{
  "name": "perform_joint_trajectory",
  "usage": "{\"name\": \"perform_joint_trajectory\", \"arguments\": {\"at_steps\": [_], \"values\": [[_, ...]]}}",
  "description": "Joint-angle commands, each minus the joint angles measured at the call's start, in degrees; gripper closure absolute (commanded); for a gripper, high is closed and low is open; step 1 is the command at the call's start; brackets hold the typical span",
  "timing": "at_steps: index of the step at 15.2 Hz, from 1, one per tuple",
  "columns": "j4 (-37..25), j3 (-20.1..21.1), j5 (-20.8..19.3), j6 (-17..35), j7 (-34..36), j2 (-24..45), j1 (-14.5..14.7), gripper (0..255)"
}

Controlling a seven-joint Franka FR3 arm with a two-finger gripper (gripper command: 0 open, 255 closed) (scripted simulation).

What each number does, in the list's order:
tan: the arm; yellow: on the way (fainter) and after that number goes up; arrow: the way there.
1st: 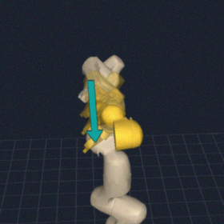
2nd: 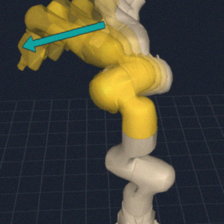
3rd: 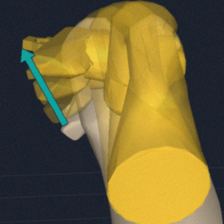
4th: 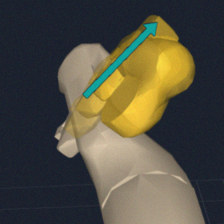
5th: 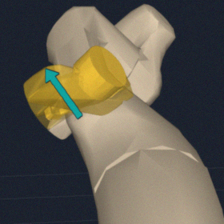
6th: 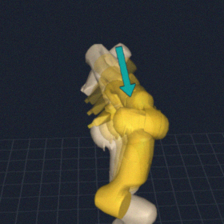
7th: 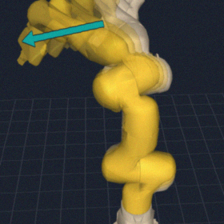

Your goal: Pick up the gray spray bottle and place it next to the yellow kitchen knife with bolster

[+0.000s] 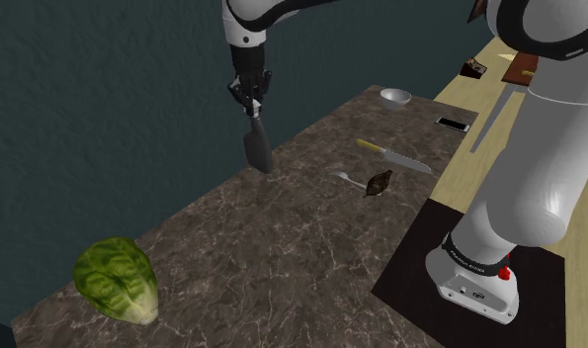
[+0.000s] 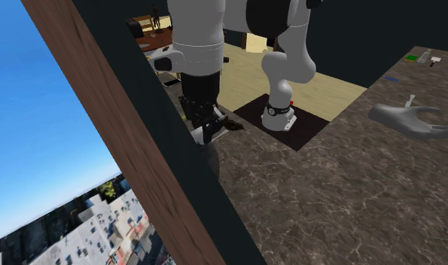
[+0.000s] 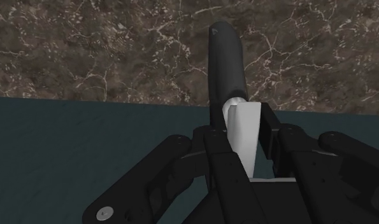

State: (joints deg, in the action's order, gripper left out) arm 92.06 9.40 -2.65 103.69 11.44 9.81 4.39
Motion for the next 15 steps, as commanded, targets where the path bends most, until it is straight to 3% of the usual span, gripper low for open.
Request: {"name": "perform_joint_trajectory", "arguments": {"at_steps": [1,8,15], "values": [[-1.5,0.0,0.0,-1.5,-0.1,0.0,0.0,255],[7.0,-3.4,1.9,-2.4,-8.3,-9.6,-4.6,255],[11.5,-7.9,2.4,-4.9,-16.8,-16.7,-8.5,255]]}}
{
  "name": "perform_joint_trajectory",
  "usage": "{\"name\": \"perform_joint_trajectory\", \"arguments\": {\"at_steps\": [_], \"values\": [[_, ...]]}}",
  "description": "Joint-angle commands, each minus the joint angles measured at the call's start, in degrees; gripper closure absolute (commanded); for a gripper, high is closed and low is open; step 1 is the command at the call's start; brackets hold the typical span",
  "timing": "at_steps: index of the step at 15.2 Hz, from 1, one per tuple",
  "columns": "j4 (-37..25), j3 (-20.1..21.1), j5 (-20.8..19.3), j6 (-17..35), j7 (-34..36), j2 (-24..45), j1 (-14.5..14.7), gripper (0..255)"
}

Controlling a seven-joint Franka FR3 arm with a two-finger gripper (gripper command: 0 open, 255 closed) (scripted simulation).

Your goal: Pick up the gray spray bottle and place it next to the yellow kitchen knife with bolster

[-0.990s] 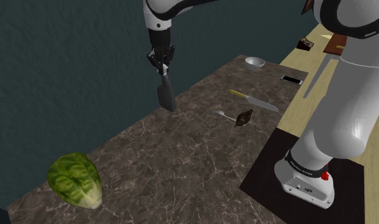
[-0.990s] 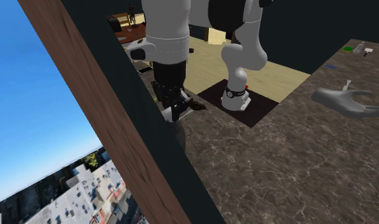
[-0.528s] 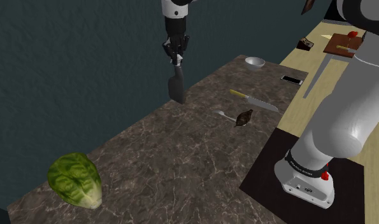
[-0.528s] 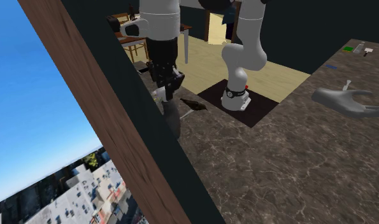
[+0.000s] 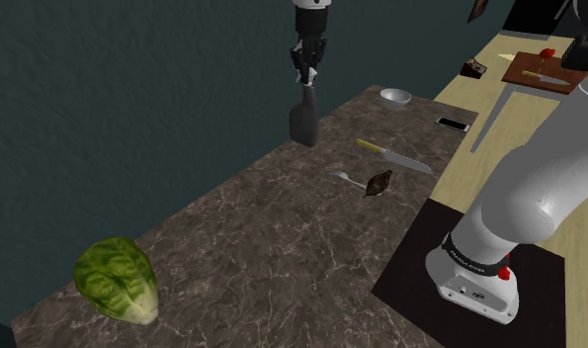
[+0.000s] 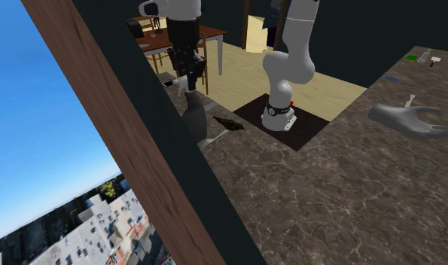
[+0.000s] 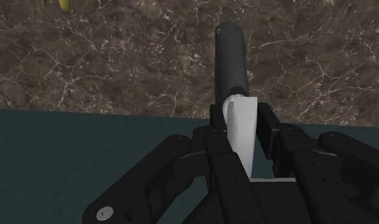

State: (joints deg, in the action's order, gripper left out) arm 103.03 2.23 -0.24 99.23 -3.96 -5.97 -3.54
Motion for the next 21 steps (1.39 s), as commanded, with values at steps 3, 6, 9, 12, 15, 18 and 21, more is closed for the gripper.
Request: {"name": "perform_joint_trajectory", "arguments": {"at_steps": [3,6,9,12,15,18,21], "values": [[1.5,-2.9,-0.1,-1.8,-5.2,-3.2,-2.2,255],[1.7,-5.1,-0.4,-3.2,-9.0,-5.0,-3.8,255],[1.4,-7.5,-0.8,-4.8,-12.8,-6.2,-5.4,255],[0.4,-9.9,-1.3,-6.4,-16.7,-6.9,-6.9,255],[-1.1,-12.4,-1.7,-8.1,-20.7,-7.1,-8.5,255],[-3.3,-14.9,-2.0,-9.8,-24.9,-6.7,-10.0,255],[-6.2,-17.5,-2.2,-11.5,-29.1,-5.7,-11.6,255]]}}
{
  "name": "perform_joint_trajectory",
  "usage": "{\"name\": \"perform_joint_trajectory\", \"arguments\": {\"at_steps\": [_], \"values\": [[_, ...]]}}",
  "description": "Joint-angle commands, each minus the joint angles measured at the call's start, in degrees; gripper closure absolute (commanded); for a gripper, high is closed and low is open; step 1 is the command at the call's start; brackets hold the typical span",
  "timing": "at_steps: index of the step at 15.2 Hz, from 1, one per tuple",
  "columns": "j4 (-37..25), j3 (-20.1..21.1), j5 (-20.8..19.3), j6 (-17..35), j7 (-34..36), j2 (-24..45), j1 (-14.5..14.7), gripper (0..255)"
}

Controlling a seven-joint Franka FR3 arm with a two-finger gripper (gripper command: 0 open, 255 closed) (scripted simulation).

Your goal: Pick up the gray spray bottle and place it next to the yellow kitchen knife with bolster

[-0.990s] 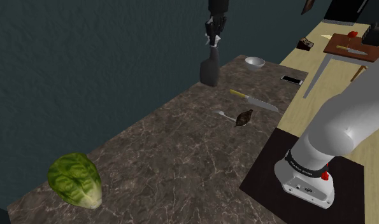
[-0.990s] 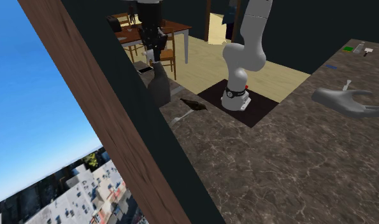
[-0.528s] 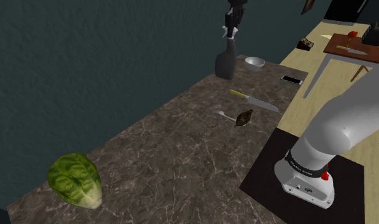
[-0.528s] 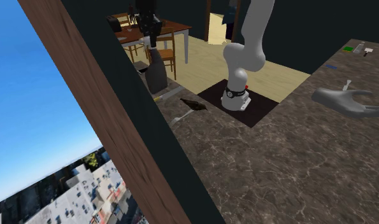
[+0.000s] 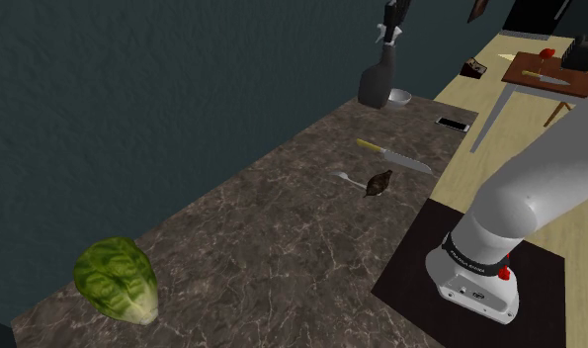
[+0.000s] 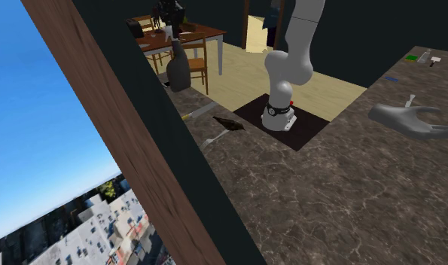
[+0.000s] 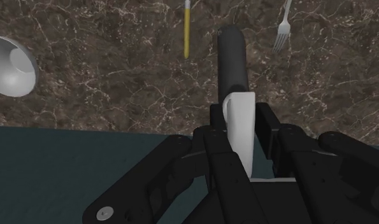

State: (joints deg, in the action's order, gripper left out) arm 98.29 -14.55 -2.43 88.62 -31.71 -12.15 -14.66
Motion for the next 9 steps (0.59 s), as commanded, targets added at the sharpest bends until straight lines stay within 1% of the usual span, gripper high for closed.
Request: {"name": "perform_joint_trajectory", "arguments": {"at_steps": [1,5,9], "values": [[-2.5,-1.7,0.0,-1.5,-2.8,1.0,-0.9,255],[-7.7,-5.4,0.4,-4.1,-8.8,3.6,-3.1,255],[-14.4,-9.2,1.8,-7.0,-15.2,7.7,-5.7,255]]}}
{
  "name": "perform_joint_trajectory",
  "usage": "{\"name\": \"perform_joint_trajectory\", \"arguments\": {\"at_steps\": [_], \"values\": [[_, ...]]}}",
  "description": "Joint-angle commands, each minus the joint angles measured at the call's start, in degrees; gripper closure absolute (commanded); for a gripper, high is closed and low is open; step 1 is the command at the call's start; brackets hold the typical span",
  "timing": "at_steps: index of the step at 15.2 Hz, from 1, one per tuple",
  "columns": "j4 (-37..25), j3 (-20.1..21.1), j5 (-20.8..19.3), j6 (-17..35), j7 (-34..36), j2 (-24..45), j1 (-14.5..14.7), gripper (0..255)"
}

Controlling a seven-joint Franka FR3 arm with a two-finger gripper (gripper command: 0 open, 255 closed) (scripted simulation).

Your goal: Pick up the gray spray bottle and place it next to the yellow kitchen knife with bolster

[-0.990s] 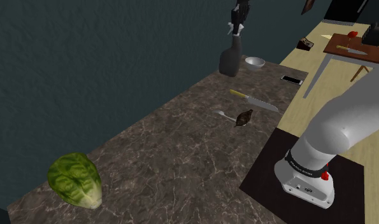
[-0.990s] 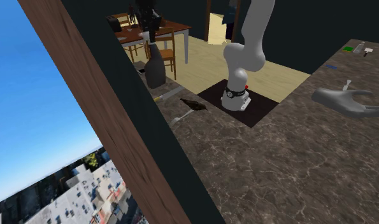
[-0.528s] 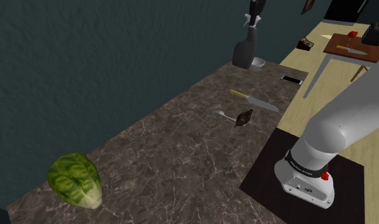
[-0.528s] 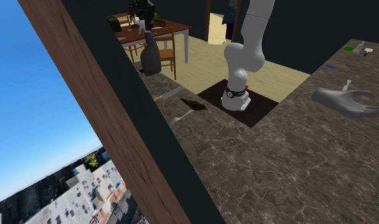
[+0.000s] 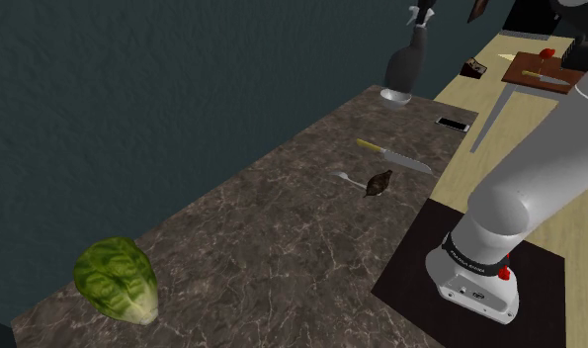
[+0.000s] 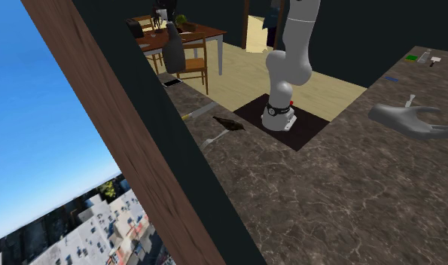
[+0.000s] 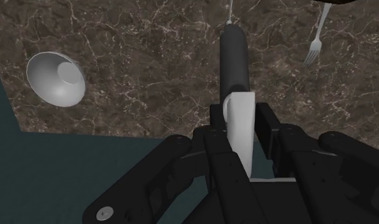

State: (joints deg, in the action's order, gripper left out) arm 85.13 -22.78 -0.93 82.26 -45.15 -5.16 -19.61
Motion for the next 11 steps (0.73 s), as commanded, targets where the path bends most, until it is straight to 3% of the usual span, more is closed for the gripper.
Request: {"name": "perform_joint_trajectory", "arguments": {"at_steps": [1,7,9,11], "values": [[-3.2,-2.0,0.8,-1.4,-3.5,2.0,-1.5,255],[-18.4,-7.9,6.3,-7.7,-14.1,12.4,-7.9,255],[-25.7,-9.7,9.6,-10.9,-17.7,17.3,-11.6,255],[-35.6,-10.8,13.9,-15.4,-21.1,23.7,-17.1,255]]}}
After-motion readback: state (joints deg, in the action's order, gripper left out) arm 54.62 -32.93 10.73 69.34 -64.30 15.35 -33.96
